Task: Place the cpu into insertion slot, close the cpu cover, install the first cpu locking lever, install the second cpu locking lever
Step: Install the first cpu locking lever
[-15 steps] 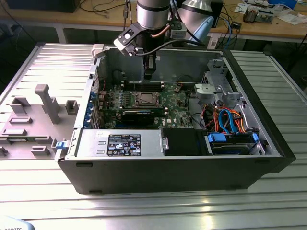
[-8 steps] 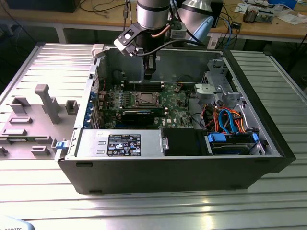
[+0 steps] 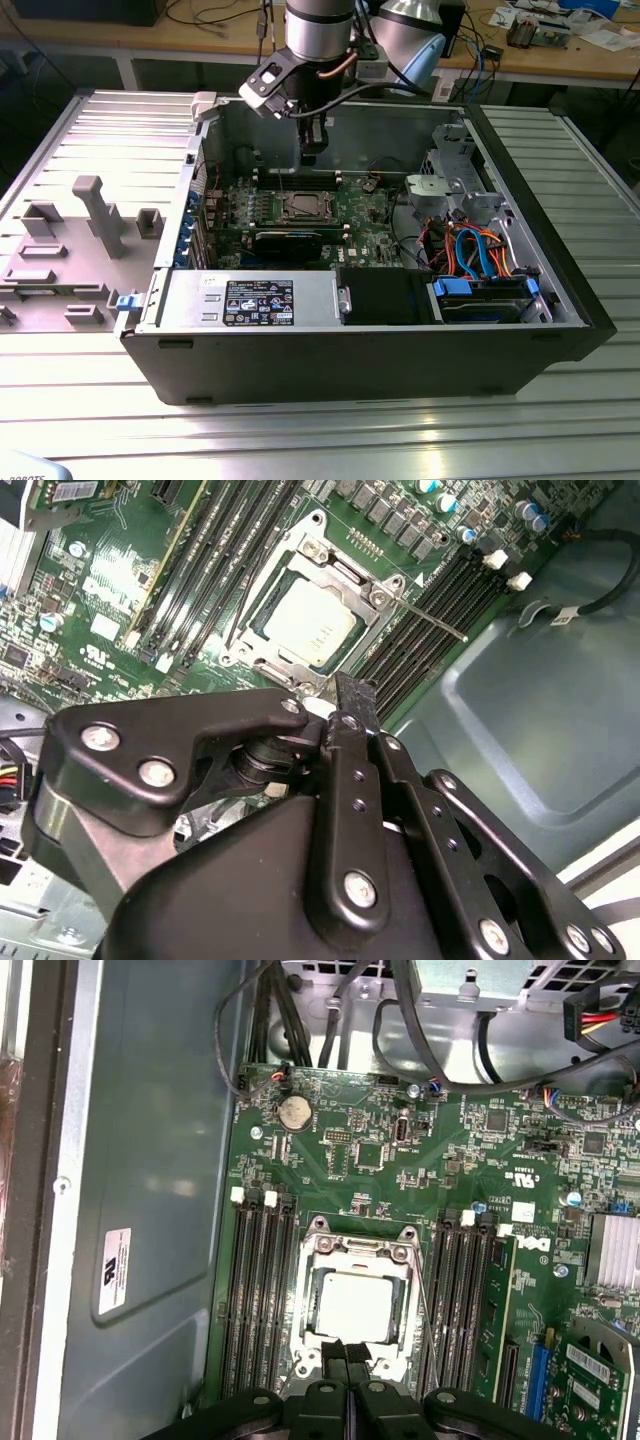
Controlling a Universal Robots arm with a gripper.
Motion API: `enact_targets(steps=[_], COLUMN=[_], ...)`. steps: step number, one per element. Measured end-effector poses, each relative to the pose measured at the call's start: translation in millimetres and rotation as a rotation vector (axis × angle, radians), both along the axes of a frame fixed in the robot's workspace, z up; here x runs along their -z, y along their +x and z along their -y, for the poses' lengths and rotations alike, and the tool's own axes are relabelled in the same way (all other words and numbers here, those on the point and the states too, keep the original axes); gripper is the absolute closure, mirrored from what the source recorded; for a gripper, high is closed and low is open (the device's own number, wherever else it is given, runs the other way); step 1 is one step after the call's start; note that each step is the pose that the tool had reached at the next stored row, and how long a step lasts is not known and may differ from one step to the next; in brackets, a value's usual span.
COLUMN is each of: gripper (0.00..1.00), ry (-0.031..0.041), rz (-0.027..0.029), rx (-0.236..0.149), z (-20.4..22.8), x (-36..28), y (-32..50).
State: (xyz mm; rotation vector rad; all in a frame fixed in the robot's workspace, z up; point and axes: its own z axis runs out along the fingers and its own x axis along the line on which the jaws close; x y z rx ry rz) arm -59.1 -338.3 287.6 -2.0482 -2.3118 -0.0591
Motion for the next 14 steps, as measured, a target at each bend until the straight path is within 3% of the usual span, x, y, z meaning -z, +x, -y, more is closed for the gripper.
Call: enact_targets(steps=[9,14], gripper=[0.89,0.89], ry=[-0.0003,-0.0003], rz=[0.0000,0.0000], rx=[-0.064,-0.071], z=[0.0,0.0], x=[0.1,0.1], y=[0.0,0.0])
